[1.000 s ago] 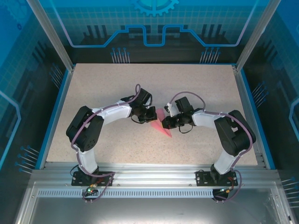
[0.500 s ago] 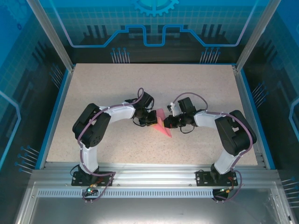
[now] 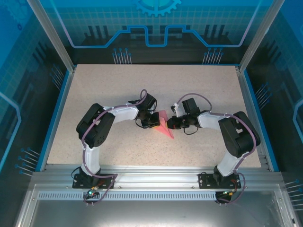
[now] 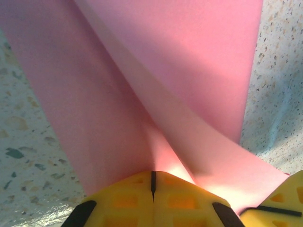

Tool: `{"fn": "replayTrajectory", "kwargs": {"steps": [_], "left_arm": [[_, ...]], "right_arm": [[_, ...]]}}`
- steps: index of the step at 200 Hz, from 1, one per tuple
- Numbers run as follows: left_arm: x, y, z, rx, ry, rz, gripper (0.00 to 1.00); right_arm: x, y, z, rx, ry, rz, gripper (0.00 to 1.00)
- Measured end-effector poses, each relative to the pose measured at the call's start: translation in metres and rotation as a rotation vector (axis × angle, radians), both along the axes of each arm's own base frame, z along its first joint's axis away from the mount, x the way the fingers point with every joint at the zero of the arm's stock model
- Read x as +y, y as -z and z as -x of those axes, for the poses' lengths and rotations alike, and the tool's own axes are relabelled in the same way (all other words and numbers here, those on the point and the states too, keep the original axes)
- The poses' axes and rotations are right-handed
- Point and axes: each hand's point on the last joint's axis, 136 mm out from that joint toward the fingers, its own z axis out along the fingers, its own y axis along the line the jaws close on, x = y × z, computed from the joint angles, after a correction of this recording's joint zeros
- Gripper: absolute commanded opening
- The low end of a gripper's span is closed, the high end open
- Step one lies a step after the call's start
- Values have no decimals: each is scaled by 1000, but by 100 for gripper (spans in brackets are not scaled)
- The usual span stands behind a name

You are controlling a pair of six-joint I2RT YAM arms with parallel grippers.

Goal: Fold a paper plane with a square sheet of paper (fold left side to right side)
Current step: Fourth fold the wing at the center of the table.

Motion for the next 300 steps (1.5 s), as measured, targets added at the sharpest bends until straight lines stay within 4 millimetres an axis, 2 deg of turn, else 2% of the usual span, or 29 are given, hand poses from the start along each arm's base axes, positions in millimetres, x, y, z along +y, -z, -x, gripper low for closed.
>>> {"fn": "replayTrajectory", "kwargs": {"steps": [87, 177, 300], "left_arm": [[0, 0, 0, 2, 0, -1, 0], [0, 0, 0, 3, 0, -2, 0], [-1, 0, -1, 6, 1, -4, 0]], "right_arm": [[-11, 15, -4, 52, 31, 22, 3], [-13, 15, -11, 61, 41, 23, 3], [-14, 20, -10, 82, 42, 35, 4]]}}
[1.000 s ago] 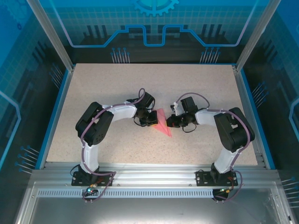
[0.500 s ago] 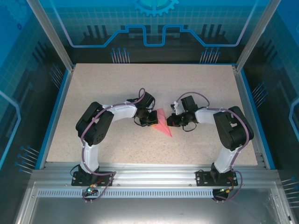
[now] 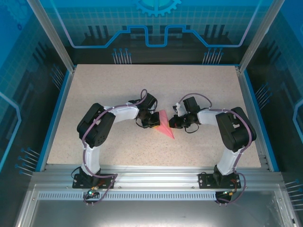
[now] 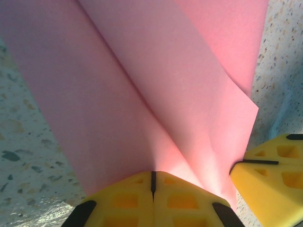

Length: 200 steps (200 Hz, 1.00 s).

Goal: Fold a paper plane with a square sheet of paper (fold left side to right side)
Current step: Fourth fold the wing at the center of the table.

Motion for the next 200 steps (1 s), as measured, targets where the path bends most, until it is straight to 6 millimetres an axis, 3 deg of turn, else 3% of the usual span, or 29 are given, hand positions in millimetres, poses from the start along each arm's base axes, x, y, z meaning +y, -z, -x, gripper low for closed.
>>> {"fn": "replayTrajectory", "kwargs": {"steps": [200], "left_arm": [[0, 0, 0, 5, 0, -4, 0]], "right_arm": [[0, -7, -7, -10, -2, -1, 4]]}}
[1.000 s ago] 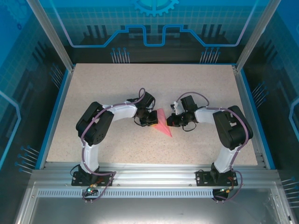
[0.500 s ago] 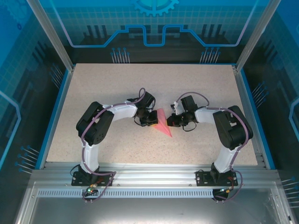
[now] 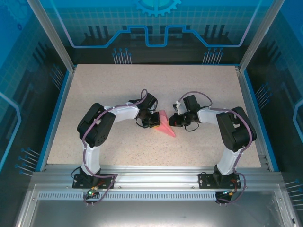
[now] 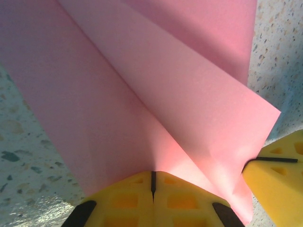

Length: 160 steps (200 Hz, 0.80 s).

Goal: Fold a paper plane with a square sheet of paper (fold left side to right side)
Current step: Fourth fold the wing at the center of the table.

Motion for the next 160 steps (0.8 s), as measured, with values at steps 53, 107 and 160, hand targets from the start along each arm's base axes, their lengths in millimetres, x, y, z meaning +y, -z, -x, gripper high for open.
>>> {"fn": "replayTrajectory", "kwargs": {"steps": [53, 107, 160], "left_arm": [[0, 0, 0, 0, 0, 0, 0], [0, 0, 0, 1, 0, 0, 0], [0, 0, 0, 0, 0, 0, 0]], "right_arm": [[-1, 5, 2, 12, -3, 6, 4], [-1, 13, 3, 36, -2, 12, 4], [-1, 12, 3, 36, -2, 12, 4]]}}
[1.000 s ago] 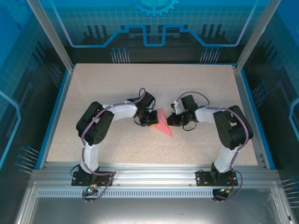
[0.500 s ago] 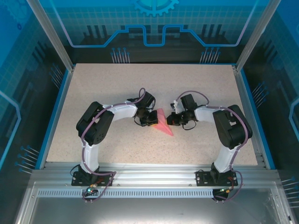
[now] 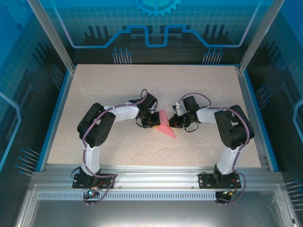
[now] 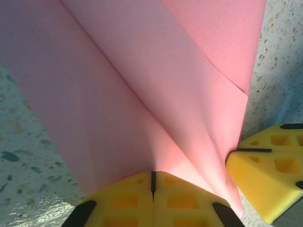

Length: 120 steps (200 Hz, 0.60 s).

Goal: Fold a paper plane with a square sheet of paper (fold left side to right side)
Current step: Fourth fold the wing at the center of the table.

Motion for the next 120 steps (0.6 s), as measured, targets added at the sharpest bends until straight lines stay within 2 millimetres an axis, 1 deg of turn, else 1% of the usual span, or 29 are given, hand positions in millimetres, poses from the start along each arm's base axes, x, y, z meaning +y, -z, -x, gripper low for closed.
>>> {"fn": "replayTrajectory", "kwargs": {"steps": [47, 120], "left_arm": [[0, 0, 0, 0, 0, 0, 0], [0, 0, 0, -1, 2, 0, 0]], "right_arm": [[0, -8, -2, -19, 0, -6, 4], [-1, -7, -1, -6, 3, 7, 4]]}}
